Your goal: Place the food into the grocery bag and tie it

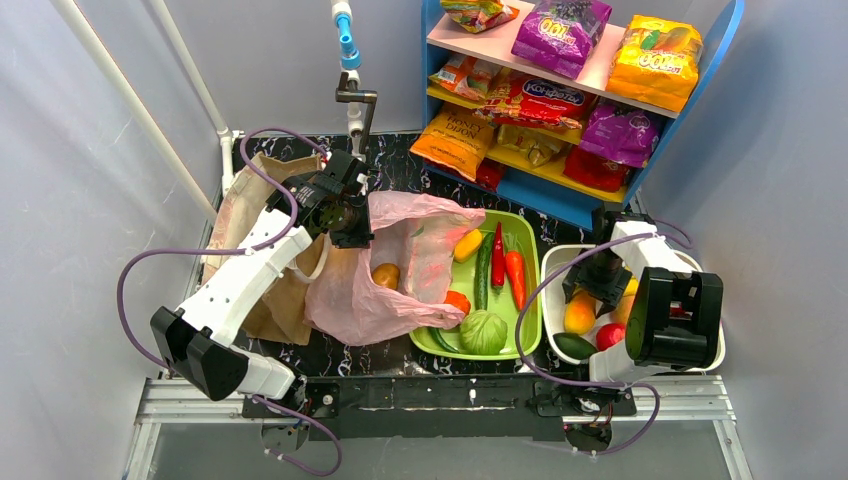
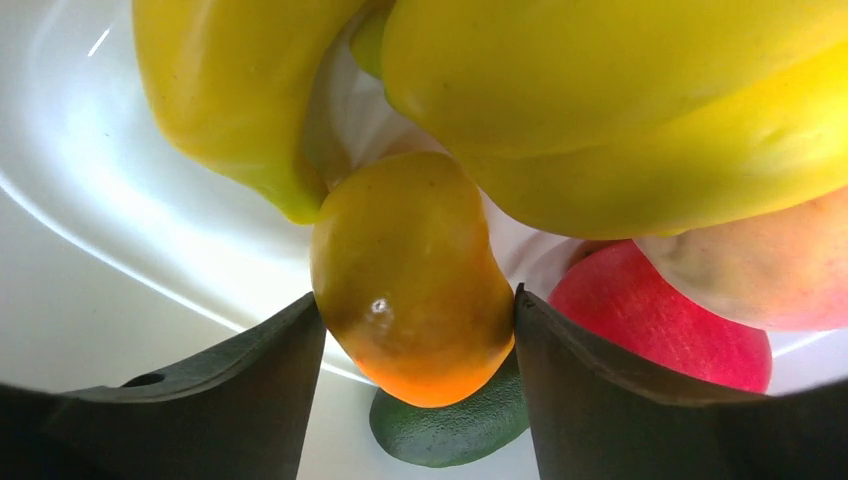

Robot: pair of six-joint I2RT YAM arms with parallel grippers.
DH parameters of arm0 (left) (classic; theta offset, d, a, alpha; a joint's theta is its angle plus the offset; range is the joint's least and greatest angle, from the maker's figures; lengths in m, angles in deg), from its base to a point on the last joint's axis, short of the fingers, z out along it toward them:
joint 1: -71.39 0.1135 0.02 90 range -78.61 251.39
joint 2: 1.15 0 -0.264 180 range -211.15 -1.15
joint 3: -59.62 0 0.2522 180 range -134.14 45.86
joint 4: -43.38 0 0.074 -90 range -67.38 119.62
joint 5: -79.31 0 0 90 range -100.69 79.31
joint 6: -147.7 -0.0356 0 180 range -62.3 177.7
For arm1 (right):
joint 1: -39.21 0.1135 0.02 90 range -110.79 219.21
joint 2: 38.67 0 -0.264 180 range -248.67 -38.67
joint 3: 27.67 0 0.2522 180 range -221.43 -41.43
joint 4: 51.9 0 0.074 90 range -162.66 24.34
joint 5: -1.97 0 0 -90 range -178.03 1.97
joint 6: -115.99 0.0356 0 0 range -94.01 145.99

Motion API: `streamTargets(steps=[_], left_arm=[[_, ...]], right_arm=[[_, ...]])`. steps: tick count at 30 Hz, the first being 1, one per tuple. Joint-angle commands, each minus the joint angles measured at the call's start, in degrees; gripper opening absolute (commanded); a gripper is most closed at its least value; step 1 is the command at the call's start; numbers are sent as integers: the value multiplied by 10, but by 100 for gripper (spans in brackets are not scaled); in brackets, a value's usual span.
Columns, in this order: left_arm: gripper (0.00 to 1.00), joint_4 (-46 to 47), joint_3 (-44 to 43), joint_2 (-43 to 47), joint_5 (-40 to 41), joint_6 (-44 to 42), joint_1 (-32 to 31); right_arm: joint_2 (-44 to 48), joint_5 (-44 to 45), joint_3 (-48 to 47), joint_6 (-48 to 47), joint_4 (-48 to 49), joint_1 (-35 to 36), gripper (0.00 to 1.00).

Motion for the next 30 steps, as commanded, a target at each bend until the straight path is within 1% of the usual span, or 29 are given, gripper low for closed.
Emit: streamTargets(steps=[1, 4, 7, 8, 10, 12, 13, 17, 19, 22, 30], left_arm=[[0, -17, -3, 13, 11, -6, 2], [0, -17, -6, 10, 11, -6, 3], [0, -16, -9, 7, 11, -6, 3], [0, -16, -10, 5, 11, -6, 3], [0, -12, -12, 3, 10, -6, 3], [0, -11, -17, -1, 7, -6, 3], [0, -10, -20, -4, 6, -6, 3], [0, -9, -28, -12, 2, -5, 3], [0, -10, -32, -14, -1, -5, 3], [0, -9, -36, -17, -4, -4, 3], [0, -12, -36, -15, -6, -2, 3]], right_arm=[[-4, -6, -1, -6, 6, -4, 68], [9, -9, -2, -6, 4, -4, 53], [24, -20, -13, -10, -7, -3, 34], [29, -26, -19, -15, -10, -3, 30], [43, -37, -35, -23, -18, -3, 27], [53, -41, -55, -30, -29, -3, 12], [59, -49, -64, -34, -32, -3, 9], [87, -87, -103, -39, -44, -3, 8], [100, -120, -122, -31, -50, -3, 8], [118, -163, -148, -21, -52, -3, 1], [167, -282, -197, -5, -28, 3, 2]])
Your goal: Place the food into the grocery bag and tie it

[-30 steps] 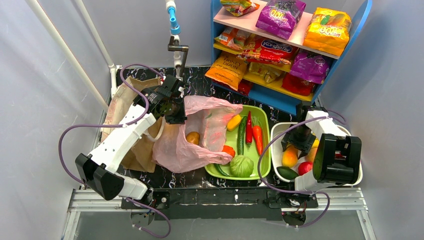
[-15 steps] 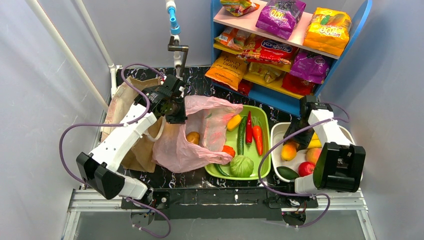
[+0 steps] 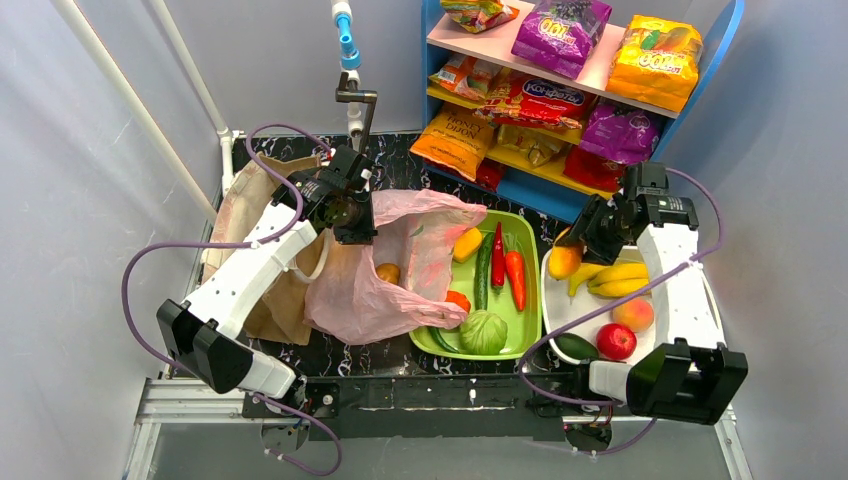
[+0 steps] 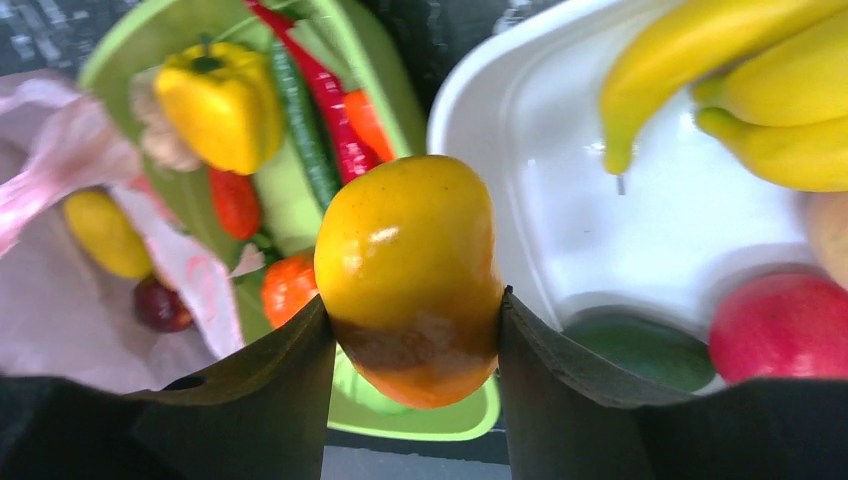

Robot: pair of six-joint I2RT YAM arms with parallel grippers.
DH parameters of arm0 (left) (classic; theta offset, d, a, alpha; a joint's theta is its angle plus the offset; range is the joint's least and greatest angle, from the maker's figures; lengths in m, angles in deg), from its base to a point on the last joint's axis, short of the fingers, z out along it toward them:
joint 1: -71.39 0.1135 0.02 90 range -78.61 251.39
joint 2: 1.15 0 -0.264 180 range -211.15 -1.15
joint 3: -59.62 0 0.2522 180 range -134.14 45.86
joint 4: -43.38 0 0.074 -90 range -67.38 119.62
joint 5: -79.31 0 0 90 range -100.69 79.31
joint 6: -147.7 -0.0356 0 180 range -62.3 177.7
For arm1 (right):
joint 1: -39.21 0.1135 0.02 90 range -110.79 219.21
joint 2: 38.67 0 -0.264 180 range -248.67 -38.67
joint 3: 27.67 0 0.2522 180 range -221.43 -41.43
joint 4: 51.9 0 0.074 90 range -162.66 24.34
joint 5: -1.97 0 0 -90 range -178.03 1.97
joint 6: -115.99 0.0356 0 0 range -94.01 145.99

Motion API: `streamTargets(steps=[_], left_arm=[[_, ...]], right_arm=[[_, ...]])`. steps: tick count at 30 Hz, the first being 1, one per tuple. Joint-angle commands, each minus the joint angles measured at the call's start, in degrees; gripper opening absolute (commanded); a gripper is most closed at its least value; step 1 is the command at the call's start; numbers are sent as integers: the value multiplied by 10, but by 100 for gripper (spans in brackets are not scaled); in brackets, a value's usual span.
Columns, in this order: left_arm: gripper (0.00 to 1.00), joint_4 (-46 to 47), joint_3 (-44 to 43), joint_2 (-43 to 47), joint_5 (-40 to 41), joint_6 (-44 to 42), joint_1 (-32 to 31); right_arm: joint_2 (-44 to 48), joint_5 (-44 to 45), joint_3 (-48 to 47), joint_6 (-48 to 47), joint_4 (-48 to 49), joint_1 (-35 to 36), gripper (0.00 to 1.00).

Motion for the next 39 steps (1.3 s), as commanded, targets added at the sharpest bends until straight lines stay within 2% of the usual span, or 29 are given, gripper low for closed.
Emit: streamTargets(steps=[1, 6, 14, 22, 32, 39], left_arm=[[0, -12, -16, 8, -4, 1, 2], [0, -10, -13, 9, -9, 5, 2], [0, -8, -10, 13, -16, 10, 2], [0, -11, -7, 20, -15, 10, 2], [0, -24, -17, 20, -12, 6, 2], [0, -25, -19, 20, -8, 6, 2]], right_arm=[[31, -103, -38, 16, 18, 5, 3], [37, -140, -62, 40, 41, 46, 6], [6, -128, -117, 114, 110, 200, 8], [-83, -110, -203, 135, 155, 332, 10], [-211, -109, -301, 127, 157, 443, 10], [-244, -112, -309, 110, 149, 482, 10]])
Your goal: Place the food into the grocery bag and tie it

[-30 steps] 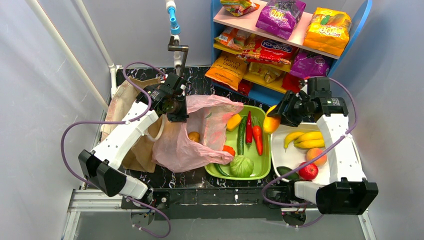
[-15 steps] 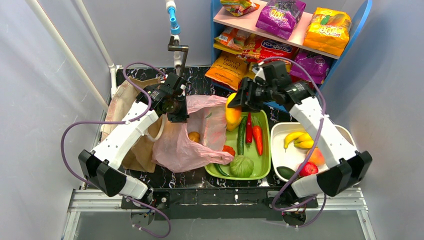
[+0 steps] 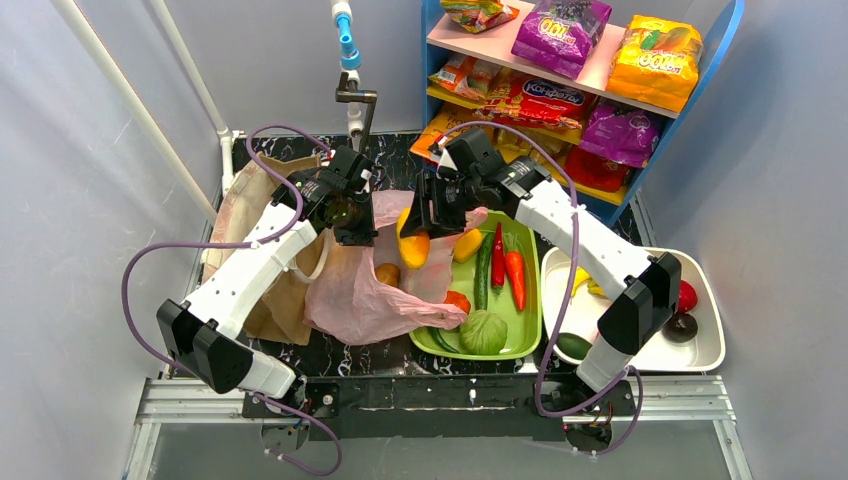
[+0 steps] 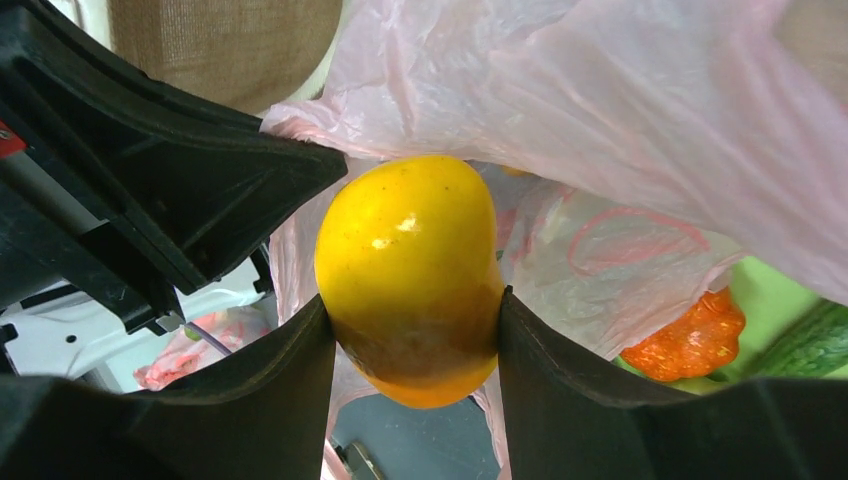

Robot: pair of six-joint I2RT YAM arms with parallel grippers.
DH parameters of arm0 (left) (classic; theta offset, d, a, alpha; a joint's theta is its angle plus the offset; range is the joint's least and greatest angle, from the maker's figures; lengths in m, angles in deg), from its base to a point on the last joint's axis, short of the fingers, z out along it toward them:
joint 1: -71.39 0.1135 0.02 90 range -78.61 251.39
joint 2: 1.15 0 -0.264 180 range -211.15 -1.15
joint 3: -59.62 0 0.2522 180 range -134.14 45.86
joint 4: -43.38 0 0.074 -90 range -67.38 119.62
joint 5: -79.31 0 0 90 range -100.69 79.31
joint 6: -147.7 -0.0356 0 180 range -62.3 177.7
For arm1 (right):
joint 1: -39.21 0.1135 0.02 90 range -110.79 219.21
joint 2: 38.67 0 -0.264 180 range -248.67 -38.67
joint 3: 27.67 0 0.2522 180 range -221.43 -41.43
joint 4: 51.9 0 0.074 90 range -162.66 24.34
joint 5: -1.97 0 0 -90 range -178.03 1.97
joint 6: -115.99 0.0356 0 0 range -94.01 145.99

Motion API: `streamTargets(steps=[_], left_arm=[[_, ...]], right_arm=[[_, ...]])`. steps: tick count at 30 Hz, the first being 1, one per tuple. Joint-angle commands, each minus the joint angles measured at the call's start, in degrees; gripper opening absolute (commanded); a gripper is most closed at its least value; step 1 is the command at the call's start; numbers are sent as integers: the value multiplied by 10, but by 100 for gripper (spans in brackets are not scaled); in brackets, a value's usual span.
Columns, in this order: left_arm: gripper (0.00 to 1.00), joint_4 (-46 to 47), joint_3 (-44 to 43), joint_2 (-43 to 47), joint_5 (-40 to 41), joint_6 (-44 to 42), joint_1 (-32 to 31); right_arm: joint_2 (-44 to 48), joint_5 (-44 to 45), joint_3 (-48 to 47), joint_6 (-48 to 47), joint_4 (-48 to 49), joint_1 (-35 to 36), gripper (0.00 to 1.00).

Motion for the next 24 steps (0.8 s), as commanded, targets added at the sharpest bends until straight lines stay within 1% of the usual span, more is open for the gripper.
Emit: streamTargets(steps=[1, 8, 11, 14, 16, 17, 18, 20, 24], left_arm=[[0, -19, -20, 20, 3, -1, 2], [0, -18, -20, 17, 2, 3, 2], [0, -20, -19, 16, 4, 2, 2], [0, -21, -20, 17, 5, 2, 2], [0, -22, -19, 17, 7, 2, 2], [0, -22, -20, 17, 8, 2, 2], [0, -23, -20, 17, 9, 1, 2], [0, -23, -19, 17, 9, 2, 2], [0, -22, -20, 16, 9, 1, 2]], right_arm=[[-6, -6, -23, -15, 6, 14, 10], [-28, -17, -12, -14, 16, 22, 10], [-47, -23, -18, -20, 16, 24, 16], [-66, -29, -26, -25, 13, 27, 33], [-72, -32, -31, -28, 13, 29, 51], [-76, -35, -34, -30, 15, 31, 63], [-79, -39, -39, -32, 14, 32, 70], [-86, -42, -46, -35, 13, 36, 76], [-91, -52, -52, -39, 16, 41, 82]])
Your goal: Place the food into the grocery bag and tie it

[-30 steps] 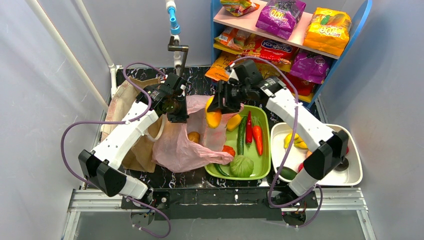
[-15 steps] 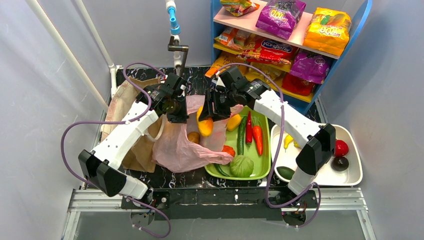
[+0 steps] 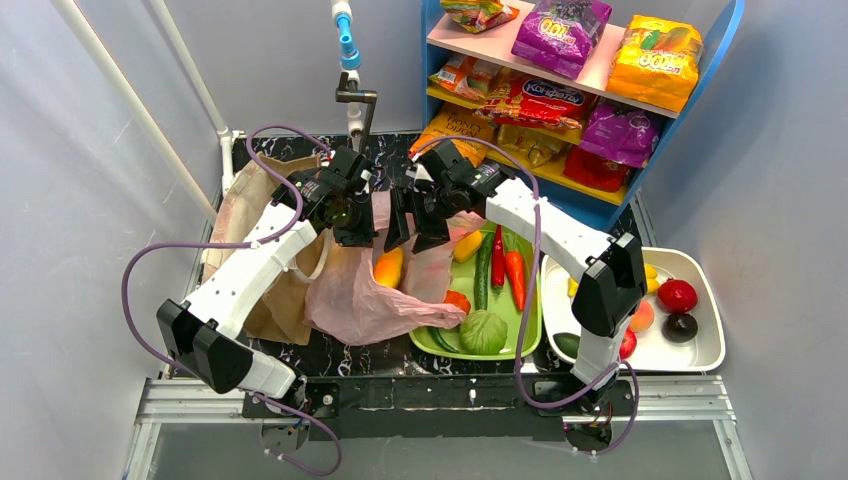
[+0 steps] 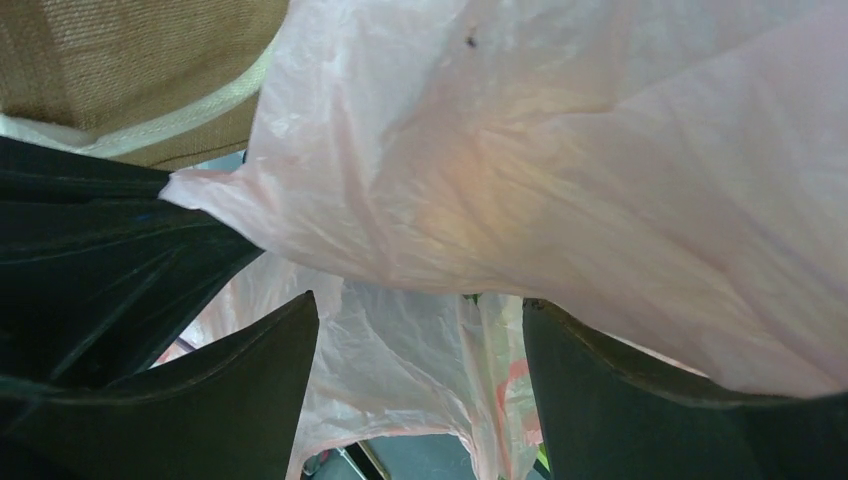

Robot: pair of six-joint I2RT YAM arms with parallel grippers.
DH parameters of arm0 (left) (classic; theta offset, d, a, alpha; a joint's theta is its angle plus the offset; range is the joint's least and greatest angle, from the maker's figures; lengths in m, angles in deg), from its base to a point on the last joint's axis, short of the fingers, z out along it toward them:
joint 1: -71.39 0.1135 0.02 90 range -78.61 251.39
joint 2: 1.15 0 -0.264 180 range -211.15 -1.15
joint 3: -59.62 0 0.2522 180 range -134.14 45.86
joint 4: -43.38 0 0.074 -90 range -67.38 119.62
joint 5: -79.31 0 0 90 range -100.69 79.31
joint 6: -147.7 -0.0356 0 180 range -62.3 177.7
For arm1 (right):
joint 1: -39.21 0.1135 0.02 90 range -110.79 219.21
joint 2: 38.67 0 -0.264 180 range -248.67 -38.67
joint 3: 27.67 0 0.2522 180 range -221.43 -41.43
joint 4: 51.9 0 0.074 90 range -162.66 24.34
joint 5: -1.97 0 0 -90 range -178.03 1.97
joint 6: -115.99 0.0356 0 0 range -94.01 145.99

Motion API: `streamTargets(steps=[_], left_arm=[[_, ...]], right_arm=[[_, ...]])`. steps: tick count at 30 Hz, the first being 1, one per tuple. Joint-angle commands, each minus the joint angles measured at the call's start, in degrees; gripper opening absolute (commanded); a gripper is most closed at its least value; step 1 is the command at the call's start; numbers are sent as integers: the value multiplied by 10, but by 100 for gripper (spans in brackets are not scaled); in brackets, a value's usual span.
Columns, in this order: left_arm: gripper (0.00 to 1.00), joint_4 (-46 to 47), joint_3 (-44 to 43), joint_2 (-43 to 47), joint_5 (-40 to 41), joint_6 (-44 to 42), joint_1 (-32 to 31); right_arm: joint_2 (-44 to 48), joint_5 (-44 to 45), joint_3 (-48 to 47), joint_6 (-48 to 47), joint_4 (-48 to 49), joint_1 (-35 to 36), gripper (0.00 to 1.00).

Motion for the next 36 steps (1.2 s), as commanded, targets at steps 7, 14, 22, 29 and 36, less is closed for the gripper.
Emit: streamTargets(steps=[7, 14, 22, 29, 36], left_arm=[[0, -17, -18, 17, 10, 2, 2], [0, -20, -20, 19, 13, 1, 3], [0, -18, -19, 20, 12, 2, 2], [0, -16, -18, 20, 11, 3, 2], [0, -20, -17, 24, 8, 4, 2]], right_arm=[[4, -31, -37, -20, 13, 11, 85], [26, 15, -83, -101, -56, 8, 85], [84, 112, -124, -209, -165, -50, 88], [118, 233, -50, -287, -168, -78, 91], [86, 298, -46, -337, -155, -78, 91]])
